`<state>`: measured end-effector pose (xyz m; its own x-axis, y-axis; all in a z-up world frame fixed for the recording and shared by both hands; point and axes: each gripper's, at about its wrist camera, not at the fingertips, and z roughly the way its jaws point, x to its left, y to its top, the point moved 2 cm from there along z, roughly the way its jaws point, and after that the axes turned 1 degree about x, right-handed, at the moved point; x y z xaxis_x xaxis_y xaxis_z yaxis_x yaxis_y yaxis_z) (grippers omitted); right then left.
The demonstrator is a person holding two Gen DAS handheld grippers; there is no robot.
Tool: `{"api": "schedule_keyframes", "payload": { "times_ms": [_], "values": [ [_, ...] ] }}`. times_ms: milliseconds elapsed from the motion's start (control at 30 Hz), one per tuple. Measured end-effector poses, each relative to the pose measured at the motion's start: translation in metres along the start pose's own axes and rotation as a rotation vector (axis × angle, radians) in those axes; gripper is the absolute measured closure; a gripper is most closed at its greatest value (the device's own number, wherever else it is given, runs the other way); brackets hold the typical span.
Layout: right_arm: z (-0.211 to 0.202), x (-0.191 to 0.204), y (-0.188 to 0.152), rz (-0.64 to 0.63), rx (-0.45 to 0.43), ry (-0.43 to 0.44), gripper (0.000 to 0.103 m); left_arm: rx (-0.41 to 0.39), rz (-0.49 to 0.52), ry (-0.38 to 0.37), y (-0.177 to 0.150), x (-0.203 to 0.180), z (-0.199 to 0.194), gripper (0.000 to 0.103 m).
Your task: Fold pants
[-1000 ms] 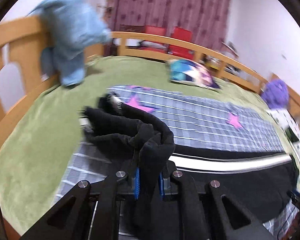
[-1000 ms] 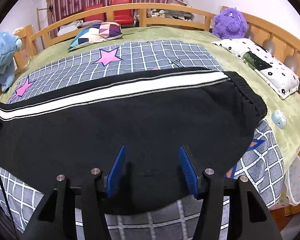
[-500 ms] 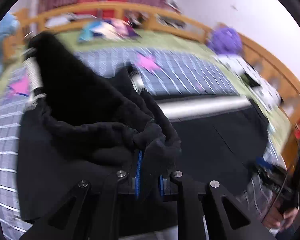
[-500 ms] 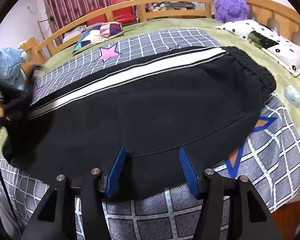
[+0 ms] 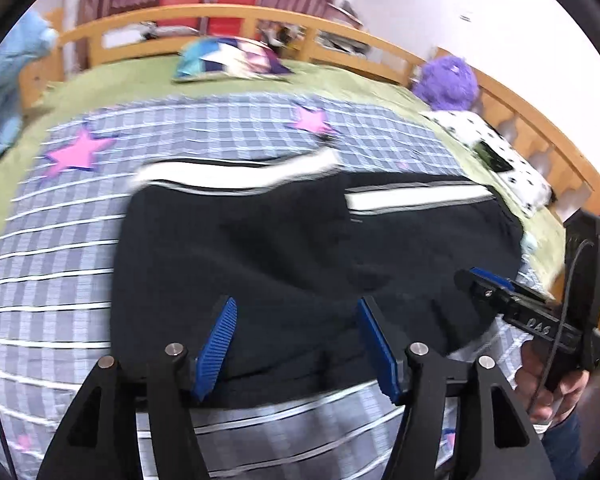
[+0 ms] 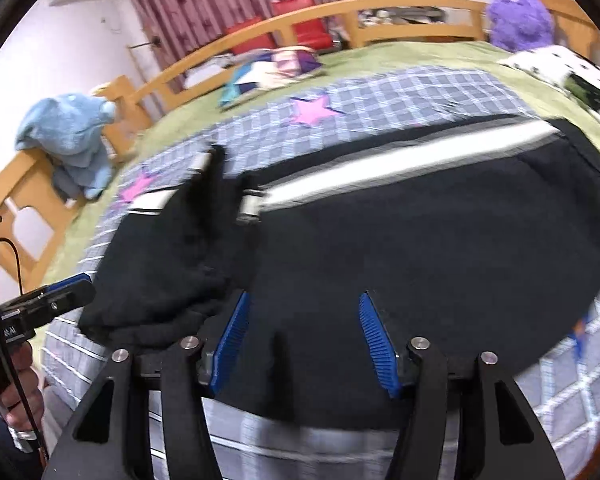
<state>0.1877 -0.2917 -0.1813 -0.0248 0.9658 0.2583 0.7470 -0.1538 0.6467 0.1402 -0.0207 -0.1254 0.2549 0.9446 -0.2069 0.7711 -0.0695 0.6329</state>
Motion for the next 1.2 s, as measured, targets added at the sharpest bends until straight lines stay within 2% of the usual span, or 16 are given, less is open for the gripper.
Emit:
{"api": "schedule_keyframes", "payload": {
  "times_ms": [133, 200, 233, 300, 367, 400, 467, 500, 600, 633, 700, 733, 833, 1000, 1133, 1200],
  "values": [
    [0.025, 0.041, 0.002, -0.044, 0.001, 0.040, 0.032, -0.013, -0.057, 0.048, -0.007, 0.044, -0.017, 0.042],
    [0.045, 0.056, 0.000, -0.069, 0.020, -0.003, 0.031, -0.011, -0.093, 0.056, -0.015, 0.067, -0.027, 0.042],
    [0.063, 0.063, -0.003, -0.075, 0.066, -0.019, 0.031, -0.012, -0.105, 0.057, -0.018, 0.074, -0.030, 0.042],
    [0.095, 0.071, -0.010, -0.074, 0.175, -0.018, 0.068, -0.024, -0.134, 0.065, -0.022, 0.086, -0.034, 0.042],
    [0.094, 0.080, -0.005, -0.117, 0.150, -0.053, 0.083, -0.034, -0.159, 0.065, -0.026, 0.098, -0.039, 0.042],
    [0.081, 0.080, 0.002, -0.111, 0.124, -0.009, 0.086, -0.037, -0.173, 0.065, -0.028, 0.102, -0.040, 0.042],
    [0.042, 0.059, 0.016, 0.042, 0.017, 0.134, 0.087, -0.048, -0.200, 0.057, -0.032, 0.112, -0.043, 0.042],
    [0.024, 0.048, 0.021, 0.101, -0.023, 0.164, 0.088, -0.051, -0.211, 0.048, -0.033, 0.116, -0.044, 0.042],
    [0.005, 0.030, 0.015, 0.062, -0.064, -0.018, 0.087, -0.053, -0.243, 0.010, -0.037, 0.124, -0.044, 0.042],
    [0.012, 0.025, 0.009, 0.061, -0.028, -0.044, 0.086, -0.053, -0.250, -0.001, -0.039, 0.125, -0.043, 0.042],
    [0.040, 0.012, -0.011, 0.092, 0.119, -0.060, 0.074, -0.044, -0.251, -0.011, -0.041, 0.123, -0.038, 0.042],
    [0.049, 0.009, -0.021, 0.097, 0.163, -0.060, 0.074, -0.038, -0.247, -0.011, -0.042, 0.122, -0.036, 0.042],
    [0.035, 0.025, -0.028, -0.044, 0.125, -0.089, 0.063, -0.016, -0.216, -0.002, -0.046, 0.115, -0.031, 0.042],
    [0.020, 0.035, 0.005, -0.116, 0.033, -0.074, 0.053, 0.002, -0.189, 0.015, -0.047, 0.106, -0.022, 0.040],
    [0.049, 0.029, 0.048, -0.096, -0.018, -0.119, 0.053, 0.013, -0.182, 0.029, -0.043, 0.102, -0.017, 0.040],
    [0.069, 0.022, 0.061, -0.055, -0.004, -0.088, 0.053, 0.019, -0.182, 0.038, -0.040, 0.103, -0.014, 0.040]
  ]
}}
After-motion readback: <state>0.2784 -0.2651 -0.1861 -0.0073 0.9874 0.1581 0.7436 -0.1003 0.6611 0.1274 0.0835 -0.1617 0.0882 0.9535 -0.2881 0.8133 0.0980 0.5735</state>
